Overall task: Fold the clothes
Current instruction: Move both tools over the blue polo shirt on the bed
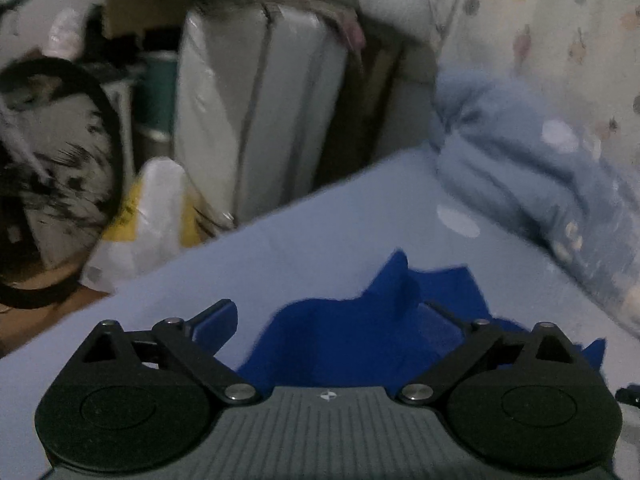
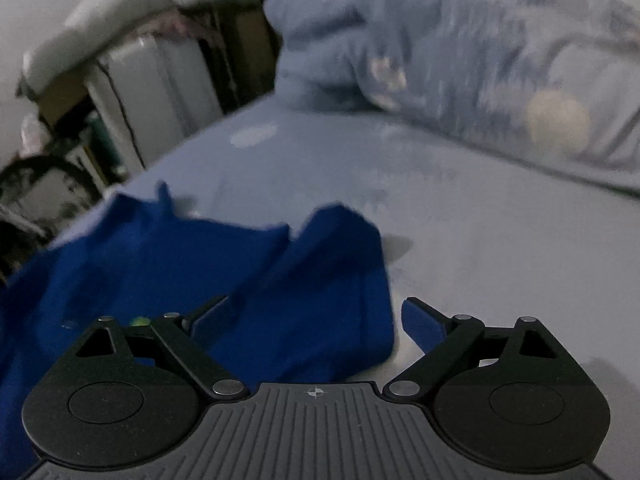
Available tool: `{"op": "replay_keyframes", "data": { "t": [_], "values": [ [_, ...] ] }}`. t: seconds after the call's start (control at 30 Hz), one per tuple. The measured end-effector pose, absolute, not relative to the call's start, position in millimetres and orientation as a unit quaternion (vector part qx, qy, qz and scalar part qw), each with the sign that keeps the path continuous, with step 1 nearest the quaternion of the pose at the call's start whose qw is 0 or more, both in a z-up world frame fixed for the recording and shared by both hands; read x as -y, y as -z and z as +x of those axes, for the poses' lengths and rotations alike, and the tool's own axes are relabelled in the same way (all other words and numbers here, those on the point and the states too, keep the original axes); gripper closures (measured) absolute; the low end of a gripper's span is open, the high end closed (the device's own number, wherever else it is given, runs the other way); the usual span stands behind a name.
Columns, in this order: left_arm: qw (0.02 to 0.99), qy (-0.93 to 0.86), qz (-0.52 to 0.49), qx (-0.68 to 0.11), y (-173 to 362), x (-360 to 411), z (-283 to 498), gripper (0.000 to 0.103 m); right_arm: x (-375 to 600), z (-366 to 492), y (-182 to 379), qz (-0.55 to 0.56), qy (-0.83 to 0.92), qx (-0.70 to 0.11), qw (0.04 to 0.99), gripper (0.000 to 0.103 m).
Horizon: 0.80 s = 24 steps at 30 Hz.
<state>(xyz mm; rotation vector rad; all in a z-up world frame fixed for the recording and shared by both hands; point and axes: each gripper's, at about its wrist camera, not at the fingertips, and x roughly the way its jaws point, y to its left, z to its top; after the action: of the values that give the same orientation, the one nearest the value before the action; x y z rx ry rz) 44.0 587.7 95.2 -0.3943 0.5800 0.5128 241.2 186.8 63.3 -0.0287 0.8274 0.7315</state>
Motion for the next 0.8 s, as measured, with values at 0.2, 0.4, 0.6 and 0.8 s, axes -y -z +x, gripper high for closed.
{"op": "replay_keyframes", "data": {
  "t": [0.2,0.4,0.6,0.8],
  "values": [
    [0.883,-0.267,-0.154,-0.353,-36.5,-605.9,107.7,0.009,-202.1,261.8,-32.4,-0.022,-0.357,-0.393,0.847,0.009],
    [0.889,-0.278,-0.131,-0.341,-15.0,-593.4,119.6,0.055,-217.4,259.0,-28.3,-0.050,-0.394,-0.362,0.844,0.094],
    [0.894,-0.280,-0.102,-0.336,-14.4,-570.1,124.1,0.093,-188.2,250.6,-37.7,-0.045,-0.388,-0.344,0.854,0.097],
    [0.900,-0.270,-0.101,-0.326,-26.7,-552.7,125.9,0.095,-129.3,239.4,-49.7,-0.029,-0.361,-0.330,0.872,0.098]
  ]
}}
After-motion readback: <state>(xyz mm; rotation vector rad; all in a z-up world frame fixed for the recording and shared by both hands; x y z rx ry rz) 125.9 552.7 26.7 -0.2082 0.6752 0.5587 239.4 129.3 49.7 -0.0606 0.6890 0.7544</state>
